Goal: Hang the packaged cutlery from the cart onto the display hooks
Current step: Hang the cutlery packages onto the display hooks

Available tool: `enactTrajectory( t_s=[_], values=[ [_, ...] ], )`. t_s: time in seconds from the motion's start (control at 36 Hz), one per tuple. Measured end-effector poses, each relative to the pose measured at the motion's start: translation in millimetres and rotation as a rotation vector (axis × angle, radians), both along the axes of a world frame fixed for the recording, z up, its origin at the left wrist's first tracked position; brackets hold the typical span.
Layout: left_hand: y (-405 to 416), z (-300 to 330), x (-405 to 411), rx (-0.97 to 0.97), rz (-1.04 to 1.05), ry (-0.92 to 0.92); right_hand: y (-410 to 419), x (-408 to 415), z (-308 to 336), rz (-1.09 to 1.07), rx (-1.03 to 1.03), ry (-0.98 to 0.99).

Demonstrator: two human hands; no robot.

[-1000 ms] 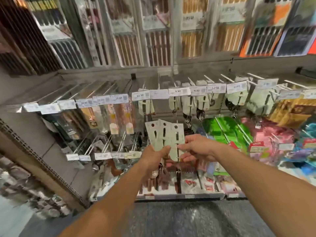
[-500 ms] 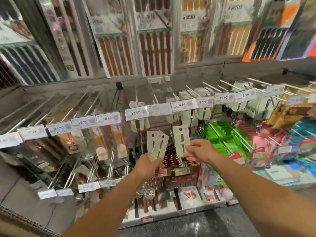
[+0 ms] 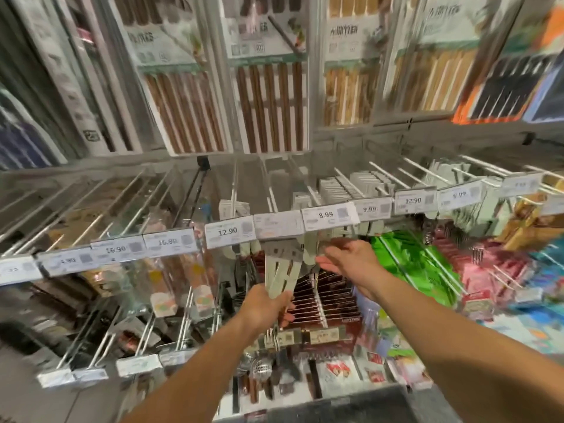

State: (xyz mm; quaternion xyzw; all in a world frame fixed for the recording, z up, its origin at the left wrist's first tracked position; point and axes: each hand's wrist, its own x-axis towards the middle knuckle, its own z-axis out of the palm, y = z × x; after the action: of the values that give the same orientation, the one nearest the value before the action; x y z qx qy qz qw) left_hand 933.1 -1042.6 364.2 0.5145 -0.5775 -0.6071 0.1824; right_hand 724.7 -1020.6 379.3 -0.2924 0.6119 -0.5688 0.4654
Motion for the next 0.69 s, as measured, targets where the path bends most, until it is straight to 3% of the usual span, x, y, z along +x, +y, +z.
enactTrajectory(
  t_s=[0.5,0.69],
  values=[
    [-12.5,-1.9,-18.1,0.028,0.026,-0.003,-0.6,-12.9,-3.0,0.048,0.028,0.072],
    [-11.4,-3.7,-21.6,0.002,0.034,0.023,-19.8,-10.8,-3.9,-0.027,0.104,0.216]
  ],
)
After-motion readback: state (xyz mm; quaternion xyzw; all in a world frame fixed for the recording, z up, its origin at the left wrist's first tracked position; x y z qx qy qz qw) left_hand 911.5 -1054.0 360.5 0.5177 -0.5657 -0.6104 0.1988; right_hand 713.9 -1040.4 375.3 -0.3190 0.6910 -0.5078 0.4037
